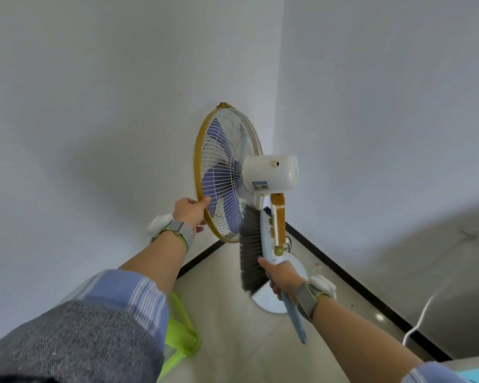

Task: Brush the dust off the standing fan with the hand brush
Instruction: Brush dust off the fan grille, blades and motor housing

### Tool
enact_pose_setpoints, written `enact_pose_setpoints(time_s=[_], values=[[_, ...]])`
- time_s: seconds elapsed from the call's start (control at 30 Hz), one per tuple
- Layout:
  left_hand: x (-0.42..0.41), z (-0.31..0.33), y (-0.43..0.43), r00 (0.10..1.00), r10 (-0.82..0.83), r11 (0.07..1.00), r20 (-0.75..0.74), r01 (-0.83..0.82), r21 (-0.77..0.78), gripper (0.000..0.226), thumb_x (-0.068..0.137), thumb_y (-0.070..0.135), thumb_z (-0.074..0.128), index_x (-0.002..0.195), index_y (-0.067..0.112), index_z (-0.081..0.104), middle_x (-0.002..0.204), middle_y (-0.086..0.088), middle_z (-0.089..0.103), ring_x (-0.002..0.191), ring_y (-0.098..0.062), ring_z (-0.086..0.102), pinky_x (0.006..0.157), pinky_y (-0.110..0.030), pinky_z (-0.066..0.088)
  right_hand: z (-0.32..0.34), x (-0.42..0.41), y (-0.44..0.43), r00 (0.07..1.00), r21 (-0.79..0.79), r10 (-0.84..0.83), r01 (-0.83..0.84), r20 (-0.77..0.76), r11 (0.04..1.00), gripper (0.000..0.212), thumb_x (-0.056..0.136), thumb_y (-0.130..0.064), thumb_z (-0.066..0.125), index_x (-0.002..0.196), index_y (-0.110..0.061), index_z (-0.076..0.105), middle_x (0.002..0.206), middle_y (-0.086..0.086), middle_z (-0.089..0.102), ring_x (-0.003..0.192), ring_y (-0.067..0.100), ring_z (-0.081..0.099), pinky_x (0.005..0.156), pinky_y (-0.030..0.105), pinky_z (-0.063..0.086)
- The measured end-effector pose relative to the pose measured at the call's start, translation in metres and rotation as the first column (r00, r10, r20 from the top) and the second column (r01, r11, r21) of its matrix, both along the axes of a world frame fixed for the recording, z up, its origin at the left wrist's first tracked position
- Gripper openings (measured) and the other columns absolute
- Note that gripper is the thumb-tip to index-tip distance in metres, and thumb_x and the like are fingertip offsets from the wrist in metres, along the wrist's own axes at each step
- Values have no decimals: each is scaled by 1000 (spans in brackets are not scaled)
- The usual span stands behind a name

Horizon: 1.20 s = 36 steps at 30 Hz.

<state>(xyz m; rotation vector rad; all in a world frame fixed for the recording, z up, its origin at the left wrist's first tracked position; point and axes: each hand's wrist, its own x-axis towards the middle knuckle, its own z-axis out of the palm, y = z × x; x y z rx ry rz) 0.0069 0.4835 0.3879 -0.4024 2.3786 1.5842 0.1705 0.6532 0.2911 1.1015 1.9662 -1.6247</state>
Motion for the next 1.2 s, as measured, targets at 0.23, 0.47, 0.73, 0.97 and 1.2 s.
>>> enact_pose_setpoints(time_s=[0.23, 0.47, 0.73, 0.97, 1.2], values=[[6, 0, 0, 999, -52, 999, 10, 52, -6, 31, 92, 38, 63, 104, 11, 57, 93, -9, 67, 81, -27, 68, 70, -36, 55, 16, -14, 11, 992, 386, 125, -129, 33, 914, 48, 90, -61, 50, 92, -14, 57, 97, 13, 68, 85, 31, 67, 77, 38, 55], [2, 1, -7, 999, -38, 999, 14, 38, -2, 31, 91, 38, 64, 104, 11, 57, 94, -9, 67, 82, -27, 67, 68, -36, 55, 13, 15, -27, 985, 490, 158, -107, -65, 865, 43, 93, -58, 48, 91, -16, 54, 86, 2, 60, 71, 17, 53, 56, 26, 35], [10, -9, -1, 998, -55, 998, -21, 55, -4, 27, 92, 39, 63, 101, 14, 55, 97, -9, 66, 86, -26, 65, 71, -37, 54, -22, 13, -18, 992, 85, -112, 116, -56, 990, 46, 87, -55, 60, 75, -12, 52, 60, 3, 50, 48, 18, 45, 49, 29, 40], [9, -11, -7, 994, -107, 994, -34, 106, -8, 28, 91, 41, 63, 98, 15, 56, 98, -9, 67, 91, -27, 65, 74, -37, 54, -11, 10, -38, 875, -299, -481, 445, -56, 844, 49, 100, -49, 43, 70, -10, 44, 54, 9, 45, 44, 21, 44, 47, 28, 43], [3, -4, -16, 974, -226, 974, -32, 225, -42, 28, 91, 42, 63, 92, 14, 57, 98, -12, 69, 83, -24, 62, 75, -37, 55, -4, -29, -112, 844, -491, -536, 476, 22, 730, 41, 99, -43, 50, 75, -10, 45, 66, 7, 48, 58, 20, 49, 64, 33, 47]])
